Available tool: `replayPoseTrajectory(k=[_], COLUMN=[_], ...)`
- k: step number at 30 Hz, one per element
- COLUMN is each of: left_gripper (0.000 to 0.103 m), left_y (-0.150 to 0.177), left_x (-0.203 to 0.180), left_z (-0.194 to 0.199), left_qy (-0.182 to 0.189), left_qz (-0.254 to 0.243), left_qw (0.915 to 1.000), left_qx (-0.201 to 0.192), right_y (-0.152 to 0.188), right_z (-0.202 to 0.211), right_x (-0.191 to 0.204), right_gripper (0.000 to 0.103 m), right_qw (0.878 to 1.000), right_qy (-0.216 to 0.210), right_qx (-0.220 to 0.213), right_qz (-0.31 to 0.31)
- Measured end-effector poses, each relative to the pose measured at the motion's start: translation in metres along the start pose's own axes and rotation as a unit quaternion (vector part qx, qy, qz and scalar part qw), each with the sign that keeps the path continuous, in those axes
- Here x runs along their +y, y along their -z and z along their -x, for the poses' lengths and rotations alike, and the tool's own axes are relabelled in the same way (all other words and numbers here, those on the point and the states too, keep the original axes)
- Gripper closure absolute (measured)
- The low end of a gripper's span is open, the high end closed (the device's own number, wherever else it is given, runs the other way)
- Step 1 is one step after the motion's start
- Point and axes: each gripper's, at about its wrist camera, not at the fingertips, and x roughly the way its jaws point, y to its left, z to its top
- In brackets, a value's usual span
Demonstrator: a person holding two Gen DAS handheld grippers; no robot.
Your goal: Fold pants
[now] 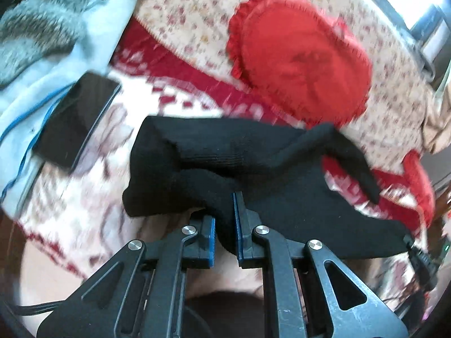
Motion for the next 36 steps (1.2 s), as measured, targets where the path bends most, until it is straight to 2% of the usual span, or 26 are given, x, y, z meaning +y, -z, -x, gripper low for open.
replayPoseTrajectory(k=[2, 5, 6, 8, 9, 10, 13, 17, 21, 27, 36], left_gripper=[0.093, 0.093, 0.091, 0.086, 0.085, 0.084, 0.08, 0.077, 0.054, 0.053, 0.053], left_y=[0.009, 0.017, 0.017, 0.016, 0.018, 0.018, 0.02, 0.021, 0.02, 0.018, 0.02], left_x=[0.004, 0.008, 0.007, 0.001, -0.001, -0.002, -0.003, -0.006, -0.006, -0.011, -0.02], left_z=[-0.014, -0.027, -0.027, -0.02, -0.016, -0.013, -0.003, 0.011, 0.029, 0.038, 0.01], left_qy=[-0.01, -0.024, -0.026, -0.041, -0.046, -0.049, -0.06, -0.087, -0.108, -0.106, -0.09], left_qz=[-0.005, -0.007, -0.009, -0.023, -0.03, -0.034, -0.04, -0.055, -0.065, -0.071, -0.072], left_qw=[0.9997, 0.9991, 0.9991, 0.9987, 0.9983, 0.9981, 0.9973, 0.9947, 0.9912, 0.9903, 0.9931], left_qx=[0.022, 0.033, 0.032, 0.021, 0.018, 0.016, 0.01, -0.006, -0.04, -0.055, -0.024], right_y=[0.013, 0.03, 0.034, 0.032, 0.028, 0.024, 0.015, 0.006, 0.01, 0.026, 0.042], right_z=[-0.015, -0.048, -0.051, -0.044, -0.039, -0.034, -0.021, -0.011, -0.023, -0.056, -0.102], right_x=[-0.006, -0.018, -0.021, -0.018, -0.012, -0.007, 0.012, 0.043, 0.081, 0.124, 0.173], right_gripper=[0.095, 0.095, 0.093, 0.082, 0.066, 0.058, 0.058, 0.058, 0.058, 0.058, 0.058], right_qw=[0.999, 0.993, 0.993, 0.994, 0.993, 0.992, 0.993, 0.995, 0.993, 0.986, 0.974], right_qy=[0.018, 0.061, 0.066, 0.072, 0.088, 0.098, 0.092, 0.058, 0.031, 0.006, -0.022], right_qx=[0.035, 0.097, 0.102, 0.086, 0.078, 0.072, 0.057, 0.036, 0.041, 0.08, 0.122], right_qz=[0.004, 0.002, -0.001, -0.004, 0.011, 0.025, 0.056, 0.077, 0.11, 0.148, 0.19])
